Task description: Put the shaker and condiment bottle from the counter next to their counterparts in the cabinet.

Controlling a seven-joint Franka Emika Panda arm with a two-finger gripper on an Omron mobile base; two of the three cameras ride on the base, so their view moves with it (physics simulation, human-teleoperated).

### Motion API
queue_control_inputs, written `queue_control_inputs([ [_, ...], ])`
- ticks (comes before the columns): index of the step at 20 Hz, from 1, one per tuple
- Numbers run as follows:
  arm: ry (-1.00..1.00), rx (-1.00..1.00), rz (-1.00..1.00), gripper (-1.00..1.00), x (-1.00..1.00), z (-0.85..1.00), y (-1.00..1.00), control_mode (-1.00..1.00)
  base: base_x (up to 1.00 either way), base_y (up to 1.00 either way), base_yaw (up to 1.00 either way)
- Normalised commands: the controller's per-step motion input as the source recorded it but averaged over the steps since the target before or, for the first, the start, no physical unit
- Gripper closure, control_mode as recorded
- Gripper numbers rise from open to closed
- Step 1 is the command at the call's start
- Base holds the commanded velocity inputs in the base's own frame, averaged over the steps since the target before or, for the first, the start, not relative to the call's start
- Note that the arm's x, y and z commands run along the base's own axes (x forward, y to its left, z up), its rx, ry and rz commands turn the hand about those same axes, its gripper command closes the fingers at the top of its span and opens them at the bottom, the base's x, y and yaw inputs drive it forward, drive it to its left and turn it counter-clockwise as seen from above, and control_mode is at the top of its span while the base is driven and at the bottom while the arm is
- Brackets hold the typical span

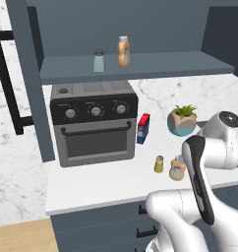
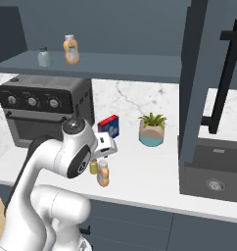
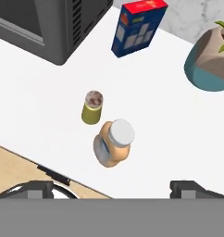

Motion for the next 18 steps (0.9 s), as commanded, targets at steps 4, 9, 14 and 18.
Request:
queue_control_inputs([
  [4,0.0,0.0,0.0,-1.0,0.0,-0.14,0.0,-1.0,0.0,0.0,0.0],
  [9,0.0,0.0,0.0,-1.0,0.0,-0.11,0.0,-1.0,0.0,0.0,0.0],
  [14,0.0,0.0,0.0,-1.0,0.0,-0.1,0.0,-1.0,0.0,0.0,0.0],
  [18,0.0,0.0,0.0,-1.0,0.0,-0.1,0.0,-1.0,0.0,0.0,0.0],
])
